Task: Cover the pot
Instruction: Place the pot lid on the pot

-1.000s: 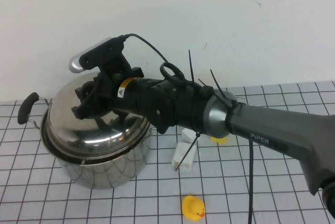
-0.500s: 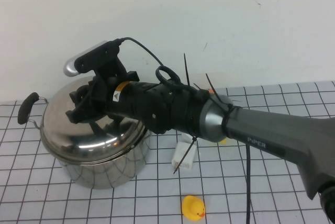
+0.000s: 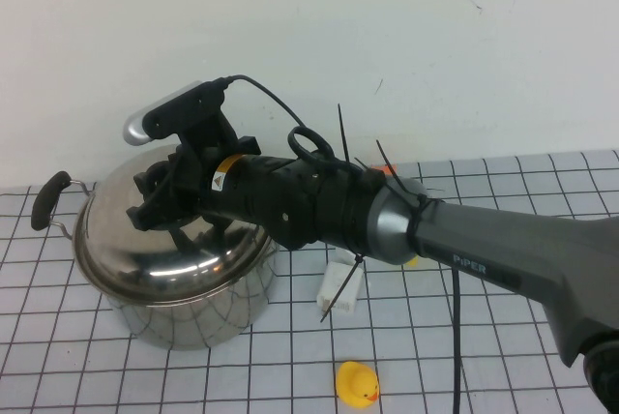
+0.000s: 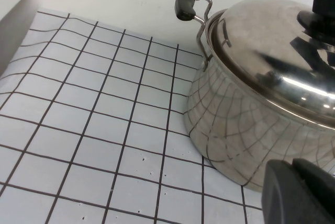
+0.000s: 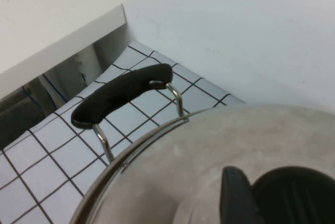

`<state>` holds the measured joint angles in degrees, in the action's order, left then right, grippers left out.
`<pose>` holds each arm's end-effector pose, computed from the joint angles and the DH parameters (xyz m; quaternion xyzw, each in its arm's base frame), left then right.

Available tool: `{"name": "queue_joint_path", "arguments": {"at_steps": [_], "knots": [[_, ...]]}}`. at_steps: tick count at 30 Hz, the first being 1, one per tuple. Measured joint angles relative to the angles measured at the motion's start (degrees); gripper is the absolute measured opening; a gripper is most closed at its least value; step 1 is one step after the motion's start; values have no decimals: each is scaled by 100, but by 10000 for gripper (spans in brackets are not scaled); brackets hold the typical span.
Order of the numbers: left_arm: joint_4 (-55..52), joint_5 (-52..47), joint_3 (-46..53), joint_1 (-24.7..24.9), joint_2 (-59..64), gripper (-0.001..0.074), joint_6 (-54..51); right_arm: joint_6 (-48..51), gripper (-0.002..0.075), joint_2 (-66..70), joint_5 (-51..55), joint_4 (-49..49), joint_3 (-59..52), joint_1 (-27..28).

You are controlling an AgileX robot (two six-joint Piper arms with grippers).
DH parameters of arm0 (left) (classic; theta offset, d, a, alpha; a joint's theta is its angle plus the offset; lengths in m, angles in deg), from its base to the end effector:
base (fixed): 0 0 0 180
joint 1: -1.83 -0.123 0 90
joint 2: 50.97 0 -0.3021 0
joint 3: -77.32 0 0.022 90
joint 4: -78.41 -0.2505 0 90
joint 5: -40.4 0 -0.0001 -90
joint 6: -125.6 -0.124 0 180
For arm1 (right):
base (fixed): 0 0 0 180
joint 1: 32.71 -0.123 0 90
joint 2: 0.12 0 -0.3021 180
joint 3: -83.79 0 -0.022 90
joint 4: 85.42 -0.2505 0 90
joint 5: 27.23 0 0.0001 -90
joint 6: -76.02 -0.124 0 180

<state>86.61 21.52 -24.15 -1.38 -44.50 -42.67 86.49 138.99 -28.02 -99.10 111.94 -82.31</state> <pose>0.0680 -0.0019 0.1714 -0.1408 0.7736 -0.1054 0.6088 0.3804 0.4464 0.2088 -0.3222 0.7542 0.2533 0.5131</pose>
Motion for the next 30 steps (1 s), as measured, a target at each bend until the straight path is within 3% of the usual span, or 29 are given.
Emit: {"name": "queue_joint_path", "arguments": {"at_steps": [12,17,21,25,30], "knots": [[0,0,0,0,0,-3,0,83,353,0,-34,0,0,0],[0,0,0,0,0,-3,0,117,472,-30,-57,0,0,0],[0,0,0,0,0,-3,0,107,488,-352,356,47,0,0],[0,0,0,0,0,-3,0,-36,388,-1065,594,486,-380,0],[0,0,0,0,0,-3,0,-295,122,-2582,212,972,-1893,0]]}}
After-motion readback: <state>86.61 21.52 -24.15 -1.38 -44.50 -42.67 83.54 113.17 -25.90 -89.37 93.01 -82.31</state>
